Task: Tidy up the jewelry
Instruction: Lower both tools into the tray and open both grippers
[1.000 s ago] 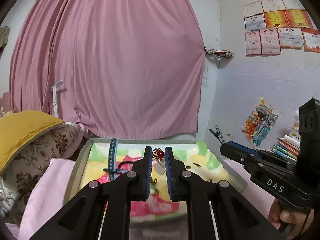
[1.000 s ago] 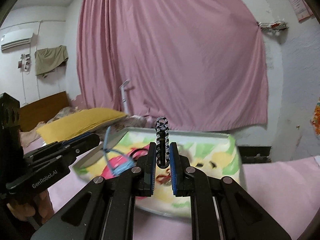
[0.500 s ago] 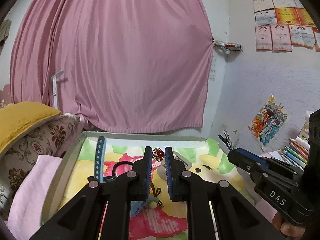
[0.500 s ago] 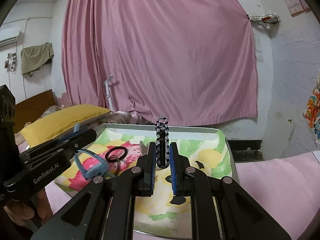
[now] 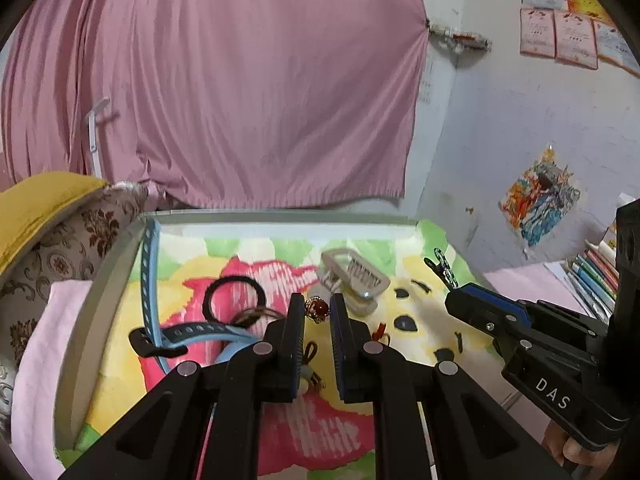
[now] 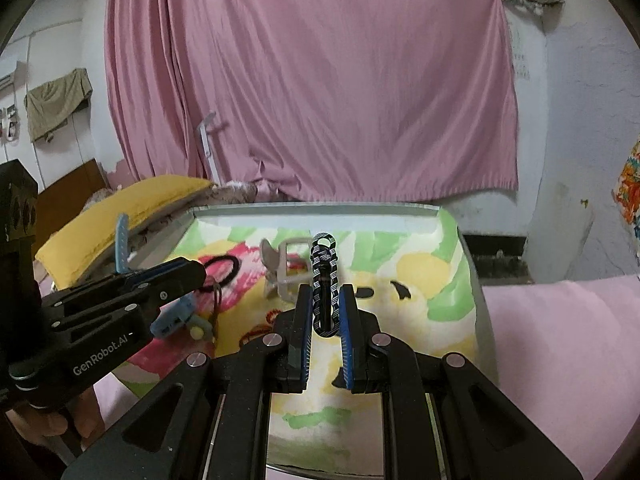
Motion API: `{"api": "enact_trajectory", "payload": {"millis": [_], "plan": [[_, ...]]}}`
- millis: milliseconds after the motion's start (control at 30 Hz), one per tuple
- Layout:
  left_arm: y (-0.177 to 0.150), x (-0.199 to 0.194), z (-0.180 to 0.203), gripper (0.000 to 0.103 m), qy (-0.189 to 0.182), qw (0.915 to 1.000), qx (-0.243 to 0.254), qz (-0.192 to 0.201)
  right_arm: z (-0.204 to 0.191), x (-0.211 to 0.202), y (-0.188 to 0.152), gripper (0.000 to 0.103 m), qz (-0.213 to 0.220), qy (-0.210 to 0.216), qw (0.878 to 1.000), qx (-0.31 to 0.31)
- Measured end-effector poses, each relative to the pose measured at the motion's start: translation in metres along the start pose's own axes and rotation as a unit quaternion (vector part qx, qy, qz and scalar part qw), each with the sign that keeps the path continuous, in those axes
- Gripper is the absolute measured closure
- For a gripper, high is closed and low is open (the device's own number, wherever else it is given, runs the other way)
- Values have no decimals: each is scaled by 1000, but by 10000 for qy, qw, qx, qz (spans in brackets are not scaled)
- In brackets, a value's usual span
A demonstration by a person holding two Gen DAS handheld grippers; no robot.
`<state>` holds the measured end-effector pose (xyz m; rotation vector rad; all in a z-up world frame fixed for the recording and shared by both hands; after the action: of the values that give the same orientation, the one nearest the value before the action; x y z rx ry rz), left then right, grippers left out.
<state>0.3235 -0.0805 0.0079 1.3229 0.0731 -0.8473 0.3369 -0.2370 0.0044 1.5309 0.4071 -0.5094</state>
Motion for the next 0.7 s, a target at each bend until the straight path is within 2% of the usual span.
{"api": "enact_trajectory", "payload": {"millis": [267, 467, 700], "plan": [[-14, 18, -4, 91, 14, 9973, -63, -733, -3, 19, -14, 92, -620, 116, 9980, -98], [-16, 20, -2, 91, -30, 9962, 29, -868, -3, 27, -23, 92, -892, 160, 9958, -158], [-15, 18, -4, 90, -97, 9965, -46, -828, -3, 27, -22, 91, -862, 183, 9961, -76]]}}
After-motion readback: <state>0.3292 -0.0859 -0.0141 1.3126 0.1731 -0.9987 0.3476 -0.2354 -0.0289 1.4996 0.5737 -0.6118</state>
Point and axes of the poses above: each gripper's, at about its wrist camera, not at the fingertips, and x roughly the way its jaws point, z to its right, y to its top, the point moved 6 cm from there along x, roughly the way its jaws point, and after that the axes turned 15 degrees about -y, right-handed, at the moved point
